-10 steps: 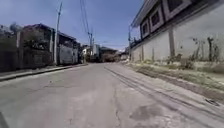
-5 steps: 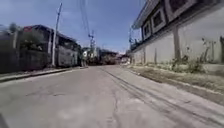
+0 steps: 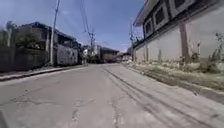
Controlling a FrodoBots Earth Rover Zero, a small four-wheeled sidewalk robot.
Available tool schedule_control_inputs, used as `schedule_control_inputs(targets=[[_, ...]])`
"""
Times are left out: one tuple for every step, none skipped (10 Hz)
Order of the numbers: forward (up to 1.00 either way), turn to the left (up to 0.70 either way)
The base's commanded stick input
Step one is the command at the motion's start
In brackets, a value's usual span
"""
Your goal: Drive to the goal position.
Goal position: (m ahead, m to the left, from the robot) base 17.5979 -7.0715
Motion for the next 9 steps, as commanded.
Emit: schedule_control_inputs(targets=[[1.00,-0.11],[1.00,-0.09],[1.00,-0.07],[1.00,-0.05],[1.00,-0.03],[1.00,-0.02],[1.00,-0.01],[1.00,0.00],[1.00,0.00]])
